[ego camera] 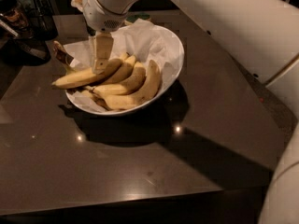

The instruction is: Pick banana from white bowl

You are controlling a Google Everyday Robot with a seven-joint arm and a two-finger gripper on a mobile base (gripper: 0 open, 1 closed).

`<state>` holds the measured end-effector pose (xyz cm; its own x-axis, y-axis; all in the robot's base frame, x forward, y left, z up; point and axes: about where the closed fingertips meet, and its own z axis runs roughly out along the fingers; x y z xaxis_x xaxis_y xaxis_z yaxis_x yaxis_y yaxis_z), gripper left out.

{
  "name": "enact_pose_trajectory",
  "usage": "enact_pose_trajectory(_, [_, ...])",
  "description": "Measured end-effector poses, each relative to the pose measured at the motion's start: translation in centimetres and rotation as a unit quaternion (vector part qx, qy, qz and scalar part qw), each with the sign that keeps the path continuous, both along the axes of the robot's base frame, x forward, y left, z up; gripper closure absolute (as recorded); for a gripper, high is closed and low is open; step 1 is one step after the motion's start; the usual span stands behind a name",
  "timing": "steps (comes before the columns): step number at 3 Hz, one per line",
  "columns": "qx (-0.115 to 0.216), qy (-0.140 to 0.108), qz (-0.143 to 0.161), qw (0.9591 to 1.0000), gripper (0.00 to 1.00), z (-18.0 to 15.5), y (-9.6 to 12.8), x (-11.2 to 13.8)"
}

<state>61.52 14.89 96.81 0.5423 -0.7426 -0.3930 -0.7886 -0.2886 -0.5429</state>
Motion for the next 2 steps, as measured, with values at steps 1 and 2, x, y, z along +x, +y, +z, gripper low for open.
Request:
enact_pose_trajectory(1, [0.007,-0.003,-0.029,0.9995,0.0,-0.44,0.05,-0.37])
enact_pose_trajectory(2, [0.016,0.0,-0.049,0.9987,0.0,-1.09,0.03,-0.91])
